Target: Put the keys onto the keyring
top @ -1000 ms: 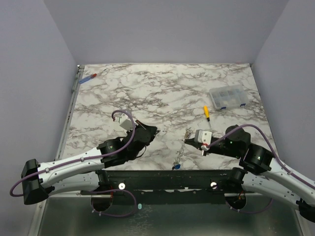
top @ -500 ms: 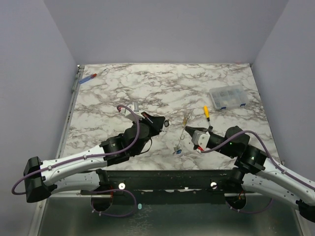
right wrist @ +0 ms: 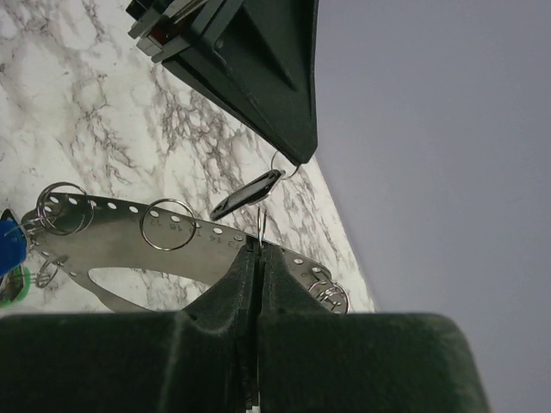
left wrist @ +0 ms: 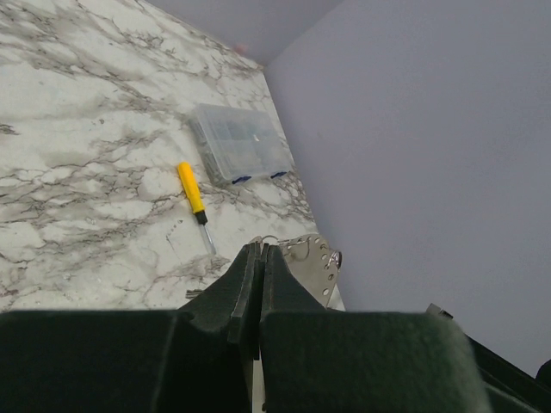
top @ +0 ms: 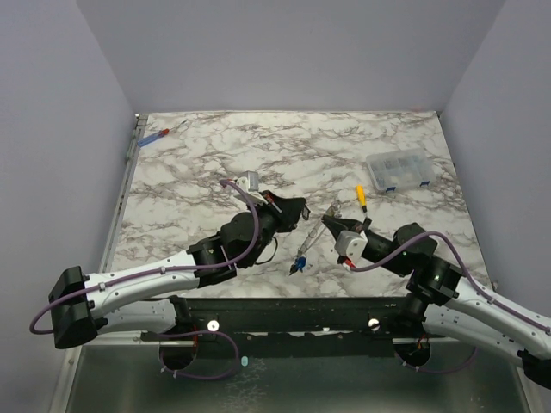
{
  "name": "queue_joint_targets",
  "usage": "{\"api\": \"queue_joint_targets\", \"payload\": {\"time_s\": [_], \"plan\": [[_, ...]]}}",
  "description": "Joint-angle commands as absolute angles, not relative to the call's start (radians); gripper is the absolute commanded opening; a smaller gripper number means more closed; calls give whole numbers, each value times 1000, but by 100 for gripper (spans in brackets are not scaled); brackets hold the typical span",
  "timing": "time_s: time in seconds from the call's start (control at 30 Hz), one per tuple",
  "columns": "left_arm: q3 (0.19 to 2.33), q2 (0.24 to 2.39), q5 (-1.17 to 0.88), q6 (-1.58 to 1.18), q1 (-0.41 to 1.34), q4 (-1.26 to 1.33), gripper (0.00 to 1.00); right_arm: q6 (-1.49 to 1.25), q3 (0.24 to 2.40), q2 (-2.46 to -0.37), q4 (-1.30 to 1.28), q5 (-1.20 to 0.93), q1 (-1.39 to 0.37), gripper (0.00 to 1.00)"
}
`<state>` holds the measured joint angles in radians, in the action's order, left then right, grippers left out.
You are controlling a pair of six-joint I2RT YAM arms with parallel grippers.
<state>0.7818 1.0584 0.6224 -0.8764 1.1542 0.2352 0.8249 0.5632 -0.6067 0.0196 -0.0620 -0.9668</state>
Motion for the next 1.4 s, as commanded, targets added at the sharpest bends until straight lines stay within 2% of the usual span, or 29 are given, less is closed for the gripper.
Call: {"api": "queue_joint_targets", "payload": {"time_s": [0.0,0.4,0.7,0.93,1.1,1.37], "plan": [[806,1076,562,-831,1159,316,0,769,592,-619,66,-106,-968,1],[801,1104,568,-837,1160,334,0,523,678,-699,19,-166,-968,1],[781,1097,758,-912,1159,268,0,325,775,-759,-138,-191,-968,1],[788,1108,813,-928,1160,221,0,227,752,-787,-91,-151,-968,1],[784,1109,800,-960,1159,215,0,232,729,-843,26,-101,-968,1],[779,1111,777,-1015,1160,192,0,285,751,-941,63,-42,-968,1]]}}
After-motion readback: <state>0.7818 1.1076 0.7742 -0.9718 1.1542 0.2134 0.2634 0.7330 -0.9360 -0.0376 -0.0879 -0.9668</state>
